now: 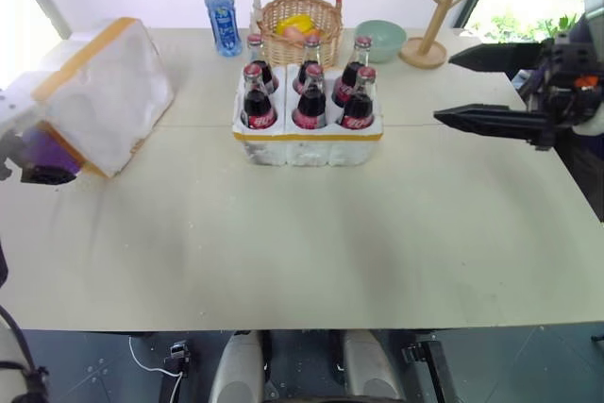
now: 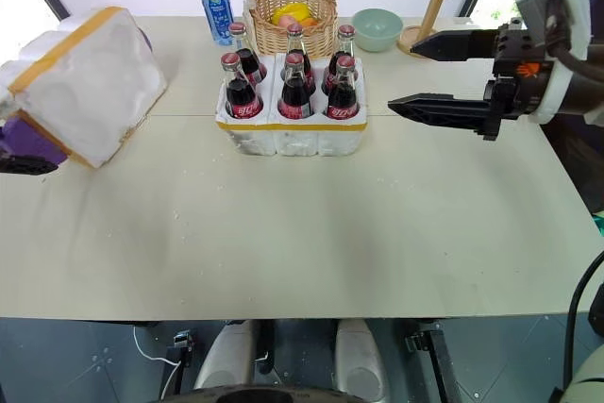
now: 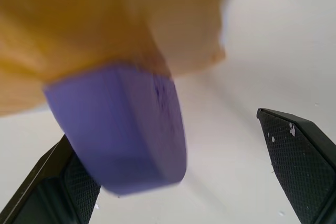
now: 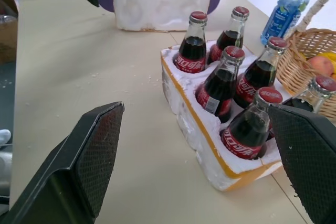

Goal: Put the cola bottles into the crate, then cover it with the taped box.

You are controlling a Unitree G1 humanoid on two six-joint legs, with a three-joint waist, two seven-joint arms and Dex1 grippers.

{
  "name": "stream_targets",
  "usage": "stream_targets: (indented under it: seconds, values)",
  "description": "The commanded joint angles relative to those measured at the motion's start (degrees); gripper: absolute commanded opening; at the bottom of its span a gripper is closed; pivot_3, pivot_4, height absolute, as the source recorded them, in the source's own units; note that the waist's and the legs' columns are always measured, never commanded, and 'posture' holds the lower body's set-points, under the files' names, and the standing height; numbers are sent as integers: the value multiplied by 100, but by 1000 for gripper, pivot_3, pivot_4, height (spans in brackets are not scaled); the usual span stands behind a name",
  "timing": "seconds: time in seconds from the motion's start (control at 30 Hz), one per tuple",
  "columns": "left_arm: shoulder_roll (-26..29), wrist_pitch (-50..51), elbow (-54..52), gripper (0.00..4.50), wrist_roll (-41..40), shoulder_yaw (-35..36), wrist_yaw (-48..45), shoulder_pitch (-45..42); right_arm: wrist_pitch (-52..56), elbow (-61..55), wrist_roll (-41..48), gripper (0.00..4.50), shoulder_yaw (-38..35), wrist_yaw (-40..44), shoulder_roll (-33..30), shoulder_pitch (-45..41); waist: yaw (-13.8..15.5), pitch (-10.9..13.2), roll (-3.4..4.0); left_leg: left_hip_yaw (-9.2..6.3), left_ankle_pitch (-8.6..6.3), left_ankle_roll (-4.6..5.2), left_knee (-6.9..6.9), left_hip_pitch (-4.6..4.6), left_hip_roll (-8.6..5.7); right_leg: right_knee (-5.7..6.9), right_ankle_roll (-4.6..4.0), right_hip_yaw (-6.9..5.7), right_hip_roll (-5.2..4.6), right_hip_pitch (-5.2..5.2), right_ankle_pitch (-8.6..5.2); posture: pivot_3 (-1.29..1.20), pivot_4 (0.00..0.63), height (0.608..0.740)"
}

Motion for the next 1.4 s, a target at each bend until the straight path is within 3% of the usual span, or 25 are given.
stream_targets:
  seconds: [0.03, 0.23, 0.47, 0.57, 0.73, 0.8, 0.97, 1.13, 1.4]
  values:
    - [39, -87, -38, 4500, 60, 64, 410, -172, -32, -52, 120, 4435, -183, -154, 30, -69, 0, 0, 0, -1, 0, 0, 0, 0, 0, 1, 0, 0, 0, 0, 0, 0, 150, 740]
    - [-238, -117, 34, 4500, -95, 364, 1713, -12, -30, -116, 167, 4435, -88, -307, 127, -93, 8, 0, -1, -4, 0, 0, 7, 0, 0, 10, 11, 0, 0, 1, 6, 0, 150, 740]
    - [-416, 42, 62, 4500, -184, 557, 1955, 100, -47, -150, 205, 4435, -82, -407, 116, -16, 5, 0, -1, -5, 0, 0, 8, 1, -3, 20, 13, 0, 0, 0, 7, 0, 150, 740]
    - [-439, 127, 69, 3647, -215, 642, 1926, 84, -55, -189, 231, 4500, -122, -418, 83, 50, 5, -1, -1, -6, 0, 0, 9, 2, -3, 23, 13, 0, 0, 0, 7, 0, 150, 740]
    - [-424, 188, 56, 1029, -151, 577, 1651, 32, -83, -241, 269, 4500, -202, -399, 16, 180, 12, -1, -2, -6, 0, 0, 11, 2, -5, 27, 13, 0, 0, 0, 7, 0, 150, 740]
    - [-421, 213, 50, 384, -128, 561, 1584, -6, -101, -247, 271, 4500, -208, -402, 8, 211, 8, -1, -2, -6, 0, 0, 13, 4, -5, 32, 13, 0, 0, 0, 7, 0, 150, 740]
    - [-400, 87, 16, 380, -94, 569, 1732, -108, -99, -253, 278, 4500, -209, -417, 28, 320, 5, -1, -2, -7, 0, 0, 19, 9, -5, 48, 12, 1, 0, 0, 6, 0, 150, 740]
    - [-396, -550, -88, 380, -184, 712, 2486, -311, -64, -291, 282, 4500, -315, -465, -10, 538, 13, -1, -8, -8, 0, 0, 22, 7, -4, 50, 12, 1, 0, -1, 6, 0, 150, 740]
    - [-552, -2997, -878, 380, -277, 685, 3309, -372, -136, -459, 221, 4500, -715, -755, 48, 1206, 29, -1, -19, -9, 1, 0, 24, 7, -8, 50, 12, 2, -5, 1, 7, 0, 150, 740]
